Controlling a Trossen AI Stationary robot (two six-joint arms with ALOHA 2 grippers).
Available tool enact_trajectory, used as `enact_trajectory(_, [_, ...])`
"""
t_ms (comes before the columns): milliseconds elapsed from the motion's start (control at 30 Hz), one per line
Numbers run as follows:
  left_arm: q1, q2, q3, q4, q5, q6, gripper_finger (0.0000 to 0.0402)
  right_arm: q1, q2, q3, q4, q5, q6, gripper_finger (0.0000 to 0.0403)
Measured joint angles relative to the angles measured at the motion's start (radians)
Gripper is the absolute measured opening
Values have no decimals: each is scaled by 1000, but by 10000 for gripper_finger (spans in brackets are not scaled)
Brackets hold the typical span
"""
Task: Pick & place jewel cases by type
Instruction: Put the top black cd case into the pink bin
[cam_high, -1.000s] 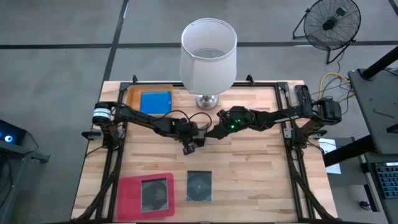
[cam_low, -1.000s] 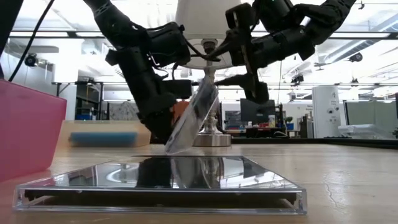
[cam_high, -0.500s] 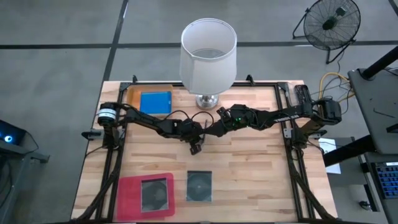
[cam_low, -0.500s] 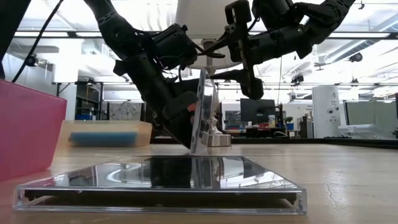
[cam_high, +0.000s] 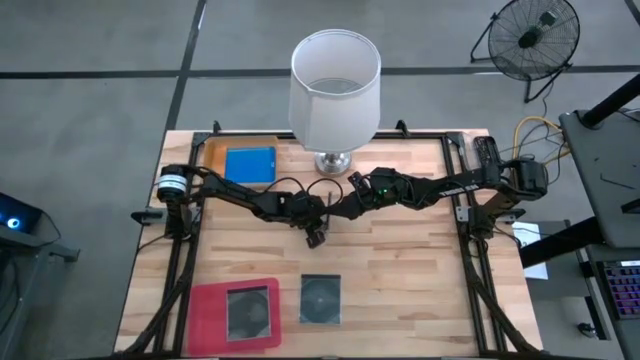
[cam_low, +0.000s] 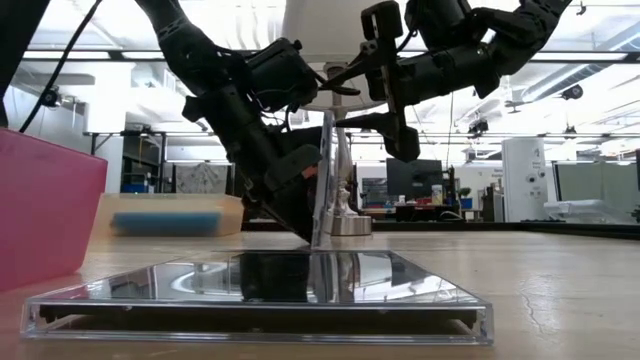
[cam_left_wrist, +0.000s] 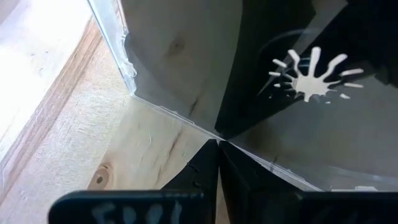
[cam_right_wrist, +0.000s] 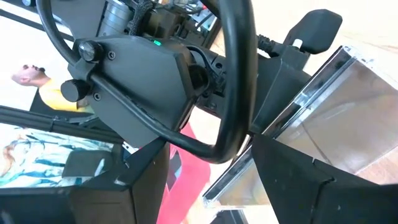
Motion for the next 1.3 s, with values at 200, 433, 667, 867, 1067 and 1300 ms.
enact_trajectory(200, [0, 0, 0, 1, -1, -9, 0, -1, 1, -1, 18, 0, 2, 229])
enact_trajectory(433, [1, -2, -2, -3, -3, -20, 0, -2, 2, -1, 24, 0, 2, 228])
enact_trajectory(667, [1, -3, -5, -11, -10, -36, 0, -3, 3, 0, 25, -2, 2, 228])
enact_trajectory(867, [4, -4, -3, -17, -14, -31, 0, -4, 3, 1, 25, -7, 2, 228])
enact_trajectory(1067, [8, -5, -6, -23, -15, -42, 0, -4, 6, 33, -3, -11, -18, 228])
enact_trajectory(1300, [8, -5, -6, -24, -18, -43, 0, -4, 6, 57, -55, -14, -47, 228])
